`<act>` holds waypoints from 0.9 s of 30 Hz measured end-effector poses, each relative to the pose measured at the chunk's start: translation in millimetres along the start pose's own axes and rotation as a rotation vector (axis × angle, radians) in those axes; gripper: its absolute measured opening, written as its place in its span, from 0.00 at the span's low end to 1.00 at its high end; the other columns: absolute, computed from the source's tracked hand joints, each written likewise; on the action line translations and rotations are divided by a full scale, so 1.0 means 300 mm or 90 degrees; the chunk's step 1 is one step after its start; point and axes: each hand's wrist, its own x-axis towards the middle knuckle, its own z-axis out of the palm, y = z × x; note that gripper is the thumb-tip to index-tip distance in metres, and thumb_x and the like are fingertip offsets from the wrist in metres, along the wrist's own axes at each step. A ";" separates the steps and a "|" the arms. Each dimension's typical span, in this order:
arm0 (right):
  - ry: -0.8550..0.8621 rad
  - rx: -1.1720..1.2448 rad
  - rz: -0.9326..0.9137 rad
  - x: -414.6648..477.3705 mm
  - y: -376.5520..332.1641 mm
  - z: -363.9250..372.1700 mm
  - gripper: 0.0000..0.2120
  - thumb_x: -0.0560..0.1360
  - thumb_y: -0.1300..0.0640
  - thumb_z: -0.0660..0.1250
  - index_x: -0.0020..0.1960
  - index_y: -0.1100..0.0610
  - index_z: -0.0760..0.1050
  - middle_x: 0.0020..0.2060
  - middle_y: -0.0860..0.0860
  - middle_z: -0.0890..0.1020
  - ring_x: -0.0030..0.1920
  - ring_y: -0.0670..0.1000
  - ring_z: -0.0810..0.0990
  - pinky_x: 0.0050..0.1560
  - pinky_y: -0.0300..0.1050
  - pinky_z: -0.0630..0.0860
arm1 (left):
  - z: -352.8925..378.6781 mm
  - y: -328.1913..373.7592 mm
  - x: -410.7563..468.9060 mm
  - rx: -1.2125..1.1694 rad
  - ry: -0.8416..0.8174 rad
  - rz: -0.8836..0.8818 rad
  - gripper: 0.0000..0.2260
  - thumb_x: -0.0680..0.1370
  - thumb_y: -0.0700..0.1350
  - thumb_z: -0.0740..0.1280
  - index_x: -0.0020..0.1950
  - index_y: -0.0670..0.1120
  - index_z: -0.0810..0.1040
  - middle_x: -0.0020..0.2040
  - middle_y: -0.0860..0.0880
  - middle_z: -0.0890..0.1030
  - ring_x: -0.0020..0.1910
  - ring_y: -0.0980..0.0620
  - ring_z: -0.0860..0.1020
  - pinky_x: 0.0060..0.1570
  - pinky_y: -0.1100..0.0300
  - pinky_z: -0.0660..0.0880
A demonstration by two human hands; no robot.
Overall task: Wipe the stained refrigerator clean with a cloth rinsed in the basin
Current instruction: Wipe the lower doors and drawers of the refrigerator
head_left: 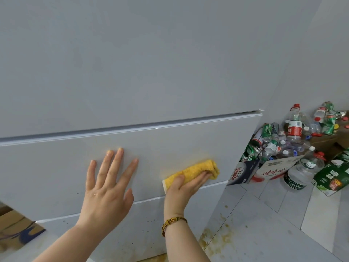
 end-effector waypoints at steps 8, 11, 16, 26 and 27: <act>0.077 0.123 0.244 0.004 -0.080 0.032 0.31 0.77 0.68 0.52 0.75 0.57 0.43 0.75 0.54 0.50 0.74 0.56 0.54 0.73 0.50 0.54 | -0.033 -0.059 -0.070 -0.054 -0.014 -0.043 0.30 0.69 0.48 0.55 0.72 0.51 0.55 0.73 0.40 0.54 0.75 0.54 0.41 0.73 0.57 0.40; 0.010 0.051 -0.041 -0.124 -0.160 0.095 0.31 0.73 0.59 0.54 0.71 0.47 0.43 0.71 0.42 0.44 0.72 0.45 0.47 0.71 0.42 0.47 | -0.053 -0.101 -0.094 -0.050 -0.011 -0.103 0.29 0.69 0.49 0.55 0.70 0.45 0.60 0.67 0.37 0.59 0.74 0.55 0.40 0.72 0.58 0.39; -0.002 -0.030 -0.209 -0.217 -0.062 0.175 0.29 0.69 0.50 0.50 0.68 0.45 0.42 0.69 0.42 0.41 0.72 0.49 0.49 0.70 0.56 0.53 | -0.085 -0.197 -0.144 -0.021 -0.014 -0.180 0.29 0.68 0.50 0.54 0.67 0.41 0.63 0.68 0.36 0.59 0.74 0.56 0.39 0.72 0.59 0.37; -0.015 0.035 0.263 -0.266 0.017 0.166 0.32 0.77 0.69 0.53 0.75 0.59 0.40 0.75 0.55 0.44 0.74 0.56 0.50 0.68 0.47 0.59 | -0.108 -0.309 -0.182 0.002 -0.065 -0.145 0.32 0.68 0.51 0.53 0.72 0.46 0.57 0.69 0.38 0.58 0.74 0.54 0.38 0.71 0.58 0.39; -0.017 0.030 0.248 -0.274 0.013 0.165 0.32 0.77 0.68 0.53 0.75 0.59 0.41 0.75 0.54 0.44 0.74 0.55 0.50 0.68 0.47 0.59 | -0.110 -0.317 -0.184 -0.006 -0.069 -0.135 0.33 0.68 0.51 0.53 0.74 0.49 0.53 0.70 0.38 0.56 0.74 0.54 0.38 0.71 0.58 0.38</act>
